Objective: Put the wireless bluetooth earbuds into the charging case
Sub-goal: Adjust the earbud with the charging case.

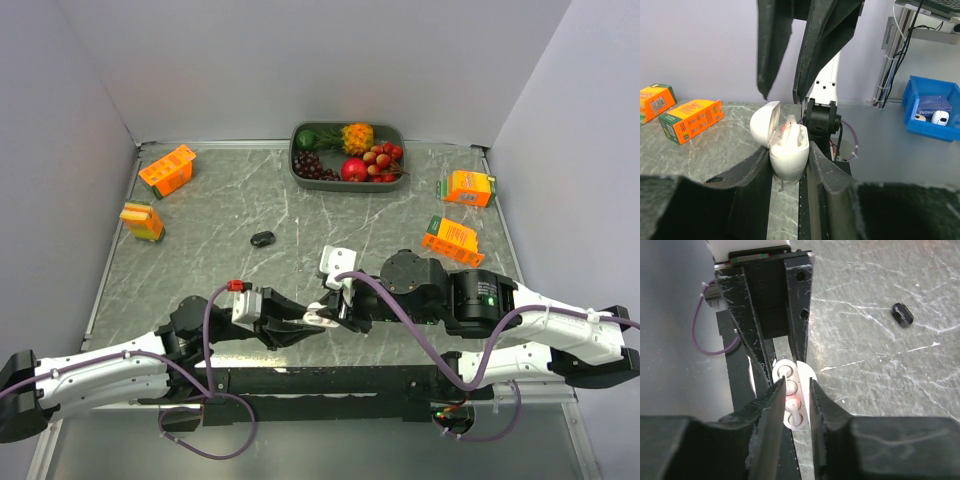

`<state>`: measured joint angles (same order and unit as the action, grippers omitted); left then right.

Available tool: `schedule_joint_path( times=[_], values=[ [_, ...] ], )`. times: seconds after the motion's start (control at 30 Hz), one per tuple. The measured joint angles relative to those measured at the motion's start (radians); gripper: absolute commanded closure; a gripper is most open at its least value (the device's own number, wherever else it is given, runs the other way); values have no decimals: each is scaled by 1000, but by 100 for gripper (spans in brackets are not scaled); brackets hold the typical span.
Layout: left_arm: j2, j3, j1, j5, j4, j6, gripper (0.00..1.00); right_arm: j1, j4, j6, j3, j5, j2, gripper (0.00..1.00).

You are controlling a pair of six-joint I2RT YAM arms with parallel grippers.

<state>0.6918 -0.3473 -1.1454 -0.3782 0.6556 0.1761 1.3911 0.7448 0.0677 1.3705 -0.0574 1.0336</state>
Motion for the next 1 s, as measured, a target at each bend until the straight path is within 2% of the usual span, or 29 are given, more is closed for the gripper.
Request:
schedule_joint_path(
  times=[0.1, 0.17, 0.2, 0.3, 0.47, 0.57, 0.73, 0.8, 0.87, 1.0],
  values=[
    [8, -2, 0, 0, 1, 8, 99, 7, 0, -3, 0, 6, 0, 73],
    [21, -9, 0, -2, -2, 19, 99, 11, 0, -3, 0, 7, 0, 66],
    [27, -14, 0, -2, -3, 23, 99, 13, 0, -3, 0, 8, 0, 59],
    [42, -27, 0, -4, -10, 32, 99, 17, -1, -6, 0, 10, 0, 55],
    [53, -42, 0, -10, -17, 51, 99, 17, -3, -7, 0, 19, -6, 60],
    [53, -45, 0, -10, -18, 55, 99, 18, -2, -7, 0, 24, -6, 68],
    [53, -48, 0, -10, -18, 59, 99, 18, 5, -10, 0, 23, -3, 69],
    [53, -51, 0, -10, -21, 59, 99, 18, 9, -11, 0, 21, 1, 63],
    [53, -57, 0, -10, -31, 60, 99, 18, 13, -13, 0, 18, 7, 52],
    [53, -66, 4, 0, -47, 72, 99, 21, 11, -23, -4, 13, 10, 46]
  ],
)
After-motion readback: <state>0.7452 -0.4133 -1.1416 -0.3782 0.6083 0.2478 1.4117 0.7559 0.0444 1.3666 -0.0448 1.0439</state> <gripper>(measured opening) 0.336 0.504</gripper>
